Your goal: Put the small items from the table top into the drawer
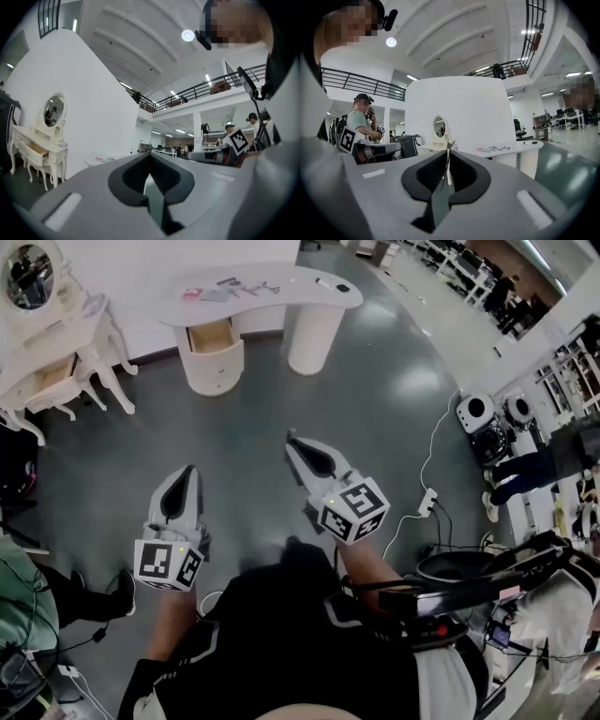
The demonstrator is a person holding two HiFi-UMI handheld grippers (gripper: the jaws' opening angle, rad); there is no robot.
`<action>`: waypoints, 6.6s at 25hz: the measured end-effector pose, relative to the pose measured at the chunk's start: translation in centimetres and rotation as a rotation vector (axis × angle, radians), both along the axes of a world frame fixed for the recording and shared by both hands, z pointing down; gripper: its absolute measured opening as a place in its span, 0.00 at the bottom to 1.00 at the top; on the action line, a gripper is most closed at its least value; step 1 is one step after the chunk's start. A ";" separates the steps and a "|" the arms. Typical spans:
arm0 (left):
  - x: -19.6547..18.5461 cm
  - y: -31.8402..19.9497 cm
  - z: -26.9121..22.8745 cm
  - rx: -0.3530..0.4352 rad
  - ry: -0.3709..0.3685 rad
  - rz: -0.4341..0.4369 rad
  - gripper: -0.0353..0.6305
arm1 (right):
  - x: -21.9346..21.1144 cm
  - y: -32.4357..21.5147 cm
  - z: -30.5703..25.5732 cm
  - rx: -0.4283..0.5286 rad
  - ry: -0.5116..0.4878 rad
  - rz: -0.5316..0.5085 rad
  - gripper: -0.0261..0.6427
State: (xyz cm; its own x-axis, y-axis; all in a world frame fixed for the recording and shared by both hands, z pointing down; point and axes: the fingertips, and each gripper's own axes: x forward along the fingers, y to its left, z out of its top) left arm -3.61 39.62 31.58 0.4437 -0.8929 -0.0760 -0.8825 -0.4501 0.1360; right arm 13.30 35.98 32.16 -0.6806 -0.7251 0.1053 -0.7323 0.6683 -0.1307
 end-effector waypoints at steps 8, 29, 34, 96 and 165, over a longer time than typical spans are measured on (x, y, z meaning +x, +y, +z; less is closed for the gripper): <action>-0.8 -6.0 -0.6 0.021 -0.032 -0.038 0.05 | 0.0 -7.0 -0.2 0.017 -0.037 -0.004 0.08; 2.9 -25.0 -0.7 -0.054 -0.096 -0.150 0.05 | 3.2 -28.6 0.4 -0.024 -0.090 -0.151 0.07; 2.1 -28.0 -0.2 -0.072 -0.093 -0.160 0.05 | 1.4 -31.8 0.9 -0.047 -0.113 -0.178 0.07; -10.3 -71.2 9.0 -0.253 -0.100 -0.178 0.05 | -16.5 -75.1 8.5 -0.139 0.079 -0.455 0.07; -19.5 -70.8 38.7 -0.699 -0.039 -0.185 0.05 | -27.7 -70.7 58.1 -0.386 1.183 -1.017 0.08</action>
State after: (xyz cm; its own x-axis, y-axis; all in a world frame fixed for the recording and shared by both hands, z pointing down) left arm -23.14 -31.21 70.27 0.2709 -0.7878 0.5531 -0.9461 -0.1120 0.3039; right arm -14.45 -34.68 90.28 -0.2477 0.1485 0.9574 0.1662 0.9800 -0.1090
